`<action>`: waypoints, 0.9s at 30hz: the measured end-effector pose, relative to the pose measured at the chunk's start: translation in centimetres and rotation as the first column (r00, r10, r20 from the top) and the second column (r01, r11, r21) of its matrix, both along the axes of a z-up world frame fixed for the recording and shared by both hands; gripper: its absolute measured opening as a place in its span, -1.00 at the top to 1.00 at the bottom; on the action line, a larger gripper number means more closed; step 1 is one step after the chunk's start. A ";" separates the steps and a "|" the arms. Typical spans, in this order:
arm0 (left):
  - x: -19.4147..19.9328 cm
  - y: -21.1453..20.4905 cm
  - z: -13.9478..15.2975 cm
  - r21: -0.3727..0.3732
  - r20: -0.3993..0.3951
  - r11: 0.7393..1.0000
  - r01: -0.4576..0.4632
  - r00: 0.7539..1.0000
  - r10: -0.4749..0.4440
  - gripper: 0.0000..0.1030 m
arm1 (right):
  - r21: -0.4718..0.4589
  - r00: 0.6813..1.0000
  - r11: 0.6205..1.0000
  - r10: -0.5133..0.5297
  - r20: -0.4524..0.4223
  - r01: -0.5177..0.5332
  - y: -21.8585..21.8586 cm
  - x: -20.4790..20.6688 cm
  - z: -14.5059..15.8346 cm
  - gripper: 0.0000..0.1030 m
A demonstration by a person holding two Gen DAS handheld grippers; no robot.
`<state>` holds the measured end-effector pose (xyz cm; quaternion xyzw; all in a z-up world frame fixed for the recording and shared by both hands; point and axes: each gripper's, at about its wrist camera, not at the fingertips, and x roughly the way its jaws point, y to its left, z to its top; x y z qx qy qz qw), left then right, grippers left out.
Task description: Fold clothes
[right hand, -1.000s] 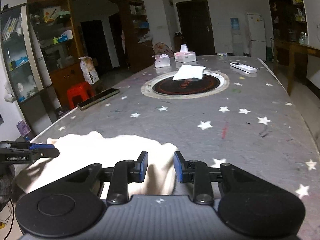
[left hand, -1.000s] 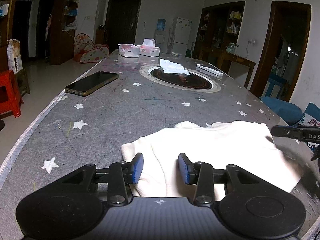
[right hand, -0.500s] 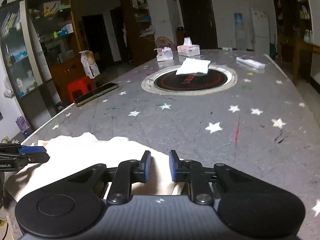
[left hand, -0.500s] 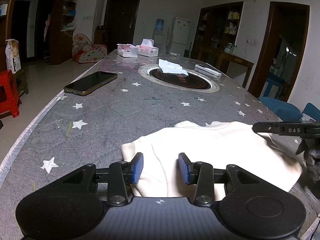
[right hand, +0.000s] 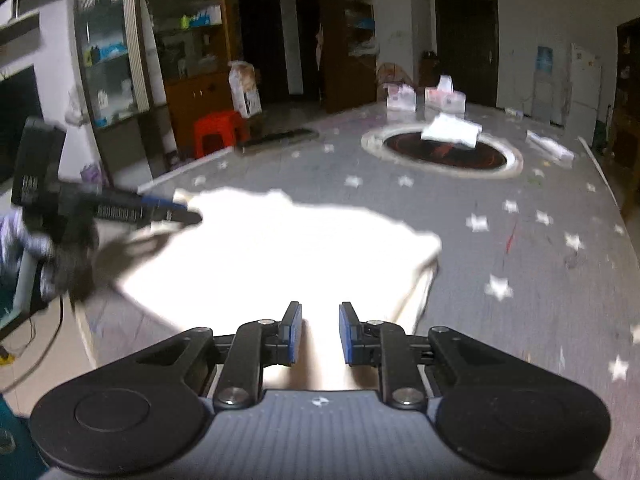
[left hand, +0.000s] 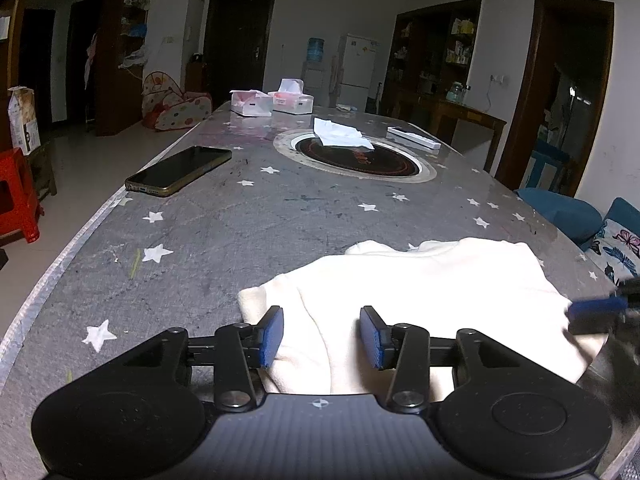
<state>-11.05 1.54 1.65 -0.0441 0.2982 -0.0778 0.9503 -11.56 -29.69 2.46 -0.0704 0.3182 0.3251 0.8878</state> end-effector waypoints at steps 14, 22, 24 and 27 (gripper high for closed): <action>-3.3 -2.2 2.1 0.016 0.038 0.997 0.072 0.997 -0.073 0.10 | 0.070 0.998 0.996 -0.057 0.037 0.054 -0.4 1.0 0.8 0.68; -5.6 -3.0 1.7 0.033 0.023 0.993 0.110 0.994 -0.111 0.10 | 0.032 0.997 0.997 -0.065 0.035 0.064 0.0 1.6 0.1 0.66; -6.2 -2.9 1.6 0.032 0.024 0.993 0.114 0.993 -0.114 0.10 | 0.034 0.997 0.998 -0.053 0.051 0.051 0.3 1.3 0.6 0.64; -6.7 -2.7 1.2 0.020 0.012 0.994 0.109 0.994 -0.109 0.10 | 0.042 0.998 0.999 -0.017 0.059 0.015 1.4 1.2 0.8 0.55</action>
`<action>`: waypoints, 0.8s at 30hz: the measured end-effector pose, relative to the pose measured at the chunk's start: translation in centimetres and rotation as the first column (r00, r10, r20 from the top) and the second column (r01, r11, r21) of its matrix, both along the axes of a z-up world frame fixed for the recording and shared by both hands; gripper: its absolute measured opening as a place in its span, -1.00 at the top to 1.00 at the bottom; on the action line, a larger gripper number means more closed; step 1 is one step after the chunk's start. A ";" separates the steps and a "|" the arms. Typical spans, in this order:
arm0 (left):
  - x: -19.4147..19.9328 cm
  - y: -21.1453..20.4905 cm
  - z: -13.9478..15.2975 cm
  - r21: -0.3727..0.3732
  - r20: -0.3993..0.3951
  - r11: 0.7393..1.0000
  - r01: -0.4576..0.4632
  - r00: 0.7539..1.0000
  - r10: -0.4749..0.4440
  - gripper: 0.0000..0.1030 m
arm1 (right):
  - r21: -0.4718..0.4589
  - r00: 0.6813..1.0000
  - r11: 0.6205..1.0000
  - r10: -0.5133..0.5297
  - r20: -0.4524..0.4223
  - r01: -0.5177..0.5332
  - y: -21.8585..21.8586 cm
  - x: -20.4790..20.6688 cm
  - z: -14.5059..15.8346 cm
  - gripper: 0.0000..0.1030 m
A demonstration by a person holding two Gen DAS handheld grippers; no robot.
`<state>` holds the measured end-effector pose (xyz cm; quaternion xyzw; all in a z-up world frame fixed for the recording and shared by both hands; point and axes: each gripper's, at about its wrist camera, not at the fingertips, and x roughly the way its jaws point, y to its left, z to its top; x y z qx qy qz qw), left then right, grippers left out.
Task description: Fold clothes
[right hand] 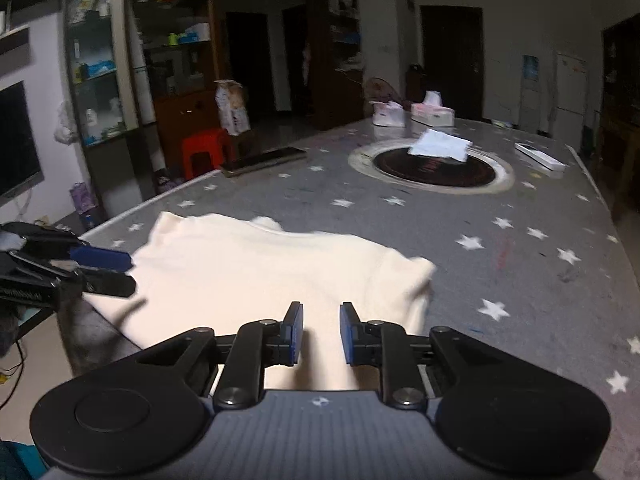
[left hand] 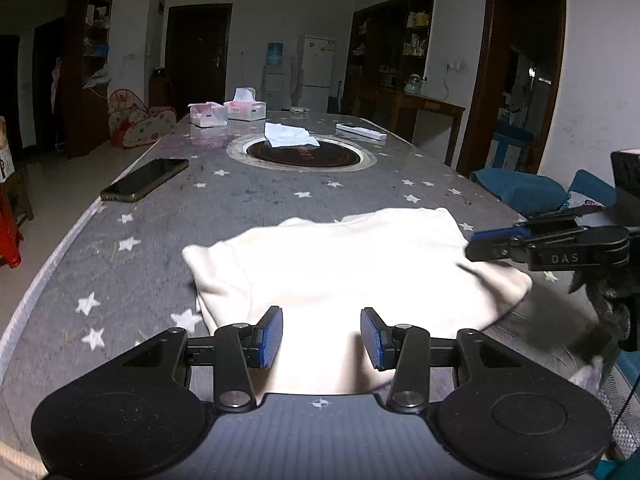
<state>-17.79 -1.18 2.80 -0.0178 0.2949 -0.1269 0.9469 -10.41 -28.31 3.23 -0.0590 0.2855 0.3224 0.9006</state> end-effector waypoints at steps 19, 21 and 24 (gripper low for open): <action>1.0 -0.5 0.2 -0.024 0.021 1.000 0.008 1.000 -0.008 0.12 | -0.035 0.993 0.992 0.120 0.005 -0.120 4.1 -1.0 -0.7 0.34; 1.6 -0.6 0.2 -0.027 0.031 1.000 0.009 0.999 -0.008 0.13 | -0.035 0.991 0.990 0.136 0.010 -0.136 4.9 -0.9 -0.7 0.33; 2.8 -0.7 -0.5 -0.031 0.005 1.000 0.002 1.000 -0.002 0.14 | -0.047 0.988 0.987 0.152 0.002 -0.152 5.8 -0.6 -1.1 0.31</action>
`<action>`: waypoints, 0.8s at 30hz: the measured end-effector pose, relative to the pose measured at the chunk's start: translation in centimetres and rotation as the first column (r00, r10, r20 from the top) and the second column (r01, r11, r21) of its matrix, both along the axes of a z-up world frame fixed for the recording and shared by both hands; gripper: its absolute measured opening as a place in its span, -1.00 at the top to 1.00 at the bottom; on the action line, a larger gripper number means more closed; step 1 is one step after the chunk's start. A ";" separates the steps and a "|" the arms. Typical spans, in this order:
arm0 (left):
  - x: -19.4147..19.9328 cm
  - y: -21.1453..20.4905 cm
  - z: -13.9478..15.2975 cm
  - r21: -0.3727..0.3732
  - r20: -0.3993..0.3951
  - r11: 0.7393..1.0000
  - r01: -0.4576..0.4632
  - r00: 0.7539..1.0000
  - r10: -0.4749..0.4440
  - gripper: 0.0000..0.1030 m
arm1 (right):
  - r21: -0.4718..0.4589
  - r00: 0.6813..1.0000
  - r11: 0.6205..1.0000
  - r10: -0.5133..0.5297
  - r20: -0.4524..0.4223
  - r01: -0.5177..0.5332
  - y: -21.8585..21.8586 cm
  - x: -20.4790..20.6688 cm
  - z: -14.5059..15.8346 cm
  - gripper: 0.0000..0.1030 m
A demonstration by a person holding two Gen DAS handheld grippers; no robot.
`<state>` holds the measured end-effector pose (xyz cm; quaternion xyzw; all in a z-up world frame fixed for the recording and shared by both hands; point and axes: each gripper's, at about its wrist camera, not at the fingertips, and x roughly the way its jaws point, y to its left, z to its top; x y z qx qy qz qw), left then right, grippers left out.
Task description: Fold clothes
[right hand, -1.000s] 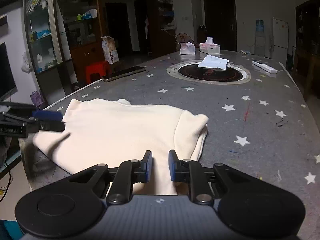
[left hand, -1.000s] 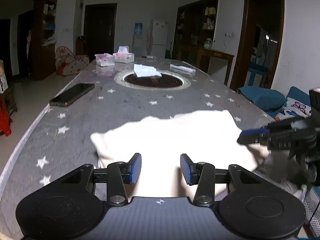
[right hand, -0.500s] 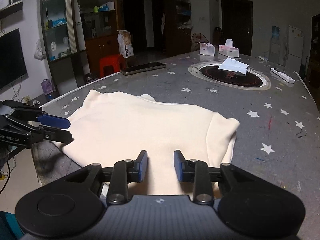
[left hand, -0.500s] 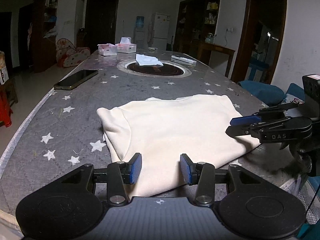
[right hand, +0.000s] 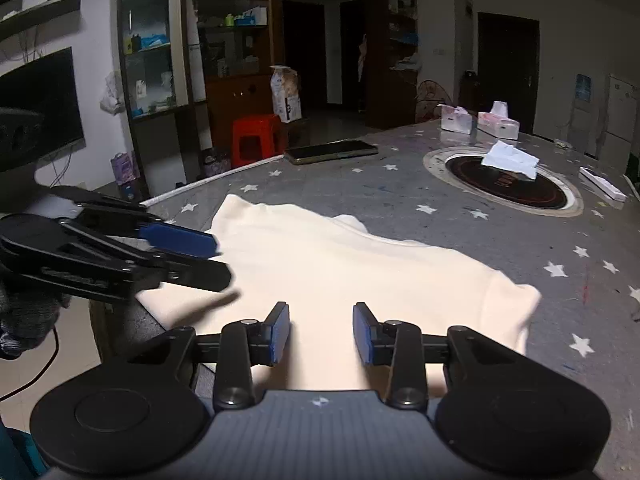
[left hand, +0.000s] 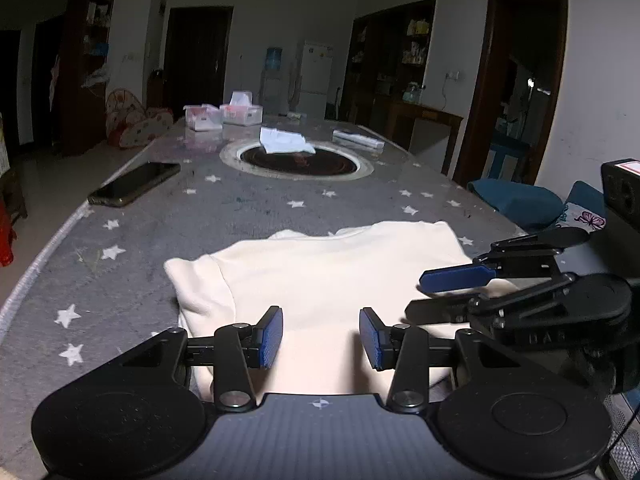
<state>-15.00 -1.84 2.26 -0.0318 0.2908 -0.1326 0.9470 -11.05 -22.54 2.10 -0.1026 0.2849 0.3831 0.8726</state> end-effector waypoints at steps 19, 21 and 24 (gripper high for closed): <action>0.1 0.6 -0.8 -0.018 -0.016 1.000 0.003 1.000 -0.003 0.11 | -0.010 0.993 0.994 -0.114 -0.043 0.113 0.1 9.1 -0.5 0.27; 0.2 0.7 -0.6 -0.019 -0.021 1.000 0.000 1.000 -0.001 0.11 | -0.001 0.991 0.993 -0.121 -0.051 0.121 0.0 9.3 -0.2 0.27; 0.2 0.8 -0.1 -0.024 -0.012 1.000 -0.006 1.000 0.005 0.11 | 0.001 0.993 0.993 -0.117 -0.030 0.117 0.1 9.2 0.3 0.27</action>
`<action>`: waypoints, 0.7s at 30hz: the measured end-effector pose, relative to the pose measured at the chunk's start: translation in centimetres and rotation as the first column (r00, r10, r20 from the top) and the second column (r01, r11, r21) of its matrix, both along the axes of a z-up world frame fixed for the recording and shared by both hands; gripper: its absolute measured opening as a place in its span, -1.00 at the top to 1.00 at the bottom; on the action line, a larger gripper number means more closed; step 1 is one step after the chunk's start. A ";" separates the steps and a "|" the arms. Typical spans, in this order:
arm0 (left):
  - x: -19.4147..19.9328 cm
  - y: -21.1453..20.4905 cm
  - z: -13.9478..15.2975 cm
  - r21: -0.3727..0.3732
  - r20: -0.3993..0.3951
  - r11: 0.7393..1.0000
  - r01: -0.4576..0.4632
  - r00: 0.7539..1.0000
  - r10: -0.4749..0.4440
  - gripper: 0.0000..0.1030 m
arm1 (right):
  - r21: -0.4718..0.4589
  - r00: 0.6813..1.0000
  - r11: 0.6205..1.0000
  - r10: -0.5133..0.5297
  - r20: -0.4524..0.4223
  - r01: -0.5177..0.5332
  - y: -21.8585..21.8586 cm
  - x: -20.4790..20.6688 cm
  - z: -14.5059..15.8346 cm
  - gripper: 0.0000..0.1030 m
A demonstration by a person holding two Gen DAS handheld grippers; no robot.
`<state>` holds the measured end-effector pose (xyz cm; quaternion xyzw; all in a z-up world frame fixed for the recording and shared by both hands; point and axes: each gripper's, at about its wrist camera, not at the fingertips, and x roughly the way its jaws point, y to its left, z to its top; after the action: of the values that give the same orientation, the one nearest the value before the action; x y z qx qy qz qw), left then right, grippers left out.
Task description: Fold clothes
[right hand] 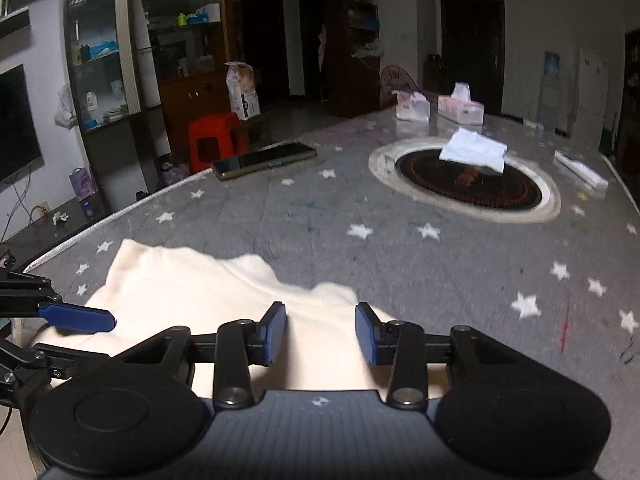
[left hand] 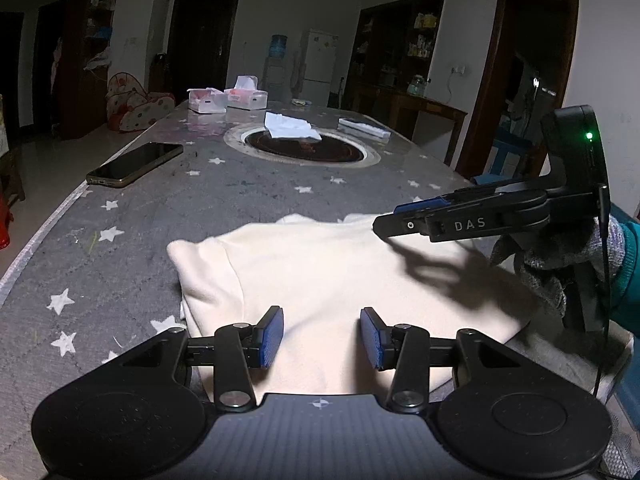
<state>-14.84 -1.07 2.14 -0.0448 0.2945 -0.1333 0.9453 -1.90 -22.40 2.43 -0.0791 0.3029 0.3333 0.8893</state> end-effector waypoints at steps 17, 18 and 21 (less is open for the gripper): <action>1.4 1.8 -0.1 -0.007 -0.014 0.997 -0.078 0.997 0.078 0.11 | -0.027 0.999 0.999 0.039 -0.014 -0.039 3.7 0.8 -0.2 0.28; 1.7 2.0 -0.3 -0.008 -0.026 0.996 -0.088 0.996 0.088 0.11 | -0.035 0.999 0.999 0.039 -0.016 -0.040 3.9 0.9 -0.4 0.28; 1.4 2.4 0.0 -0.019 -0.016 0.996 -0.089 0.996 0.088 0.11 | -0.039 0.999 0.998 0.043 -0.008 -0.043 4.4 0.8 -0.3 0.28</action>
<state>-13.42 1.37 2.16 -0.0683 0.2979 -0.0939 0.9475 -1.11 -18.03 2.14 -0.1017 0.3107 0.3466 0.8792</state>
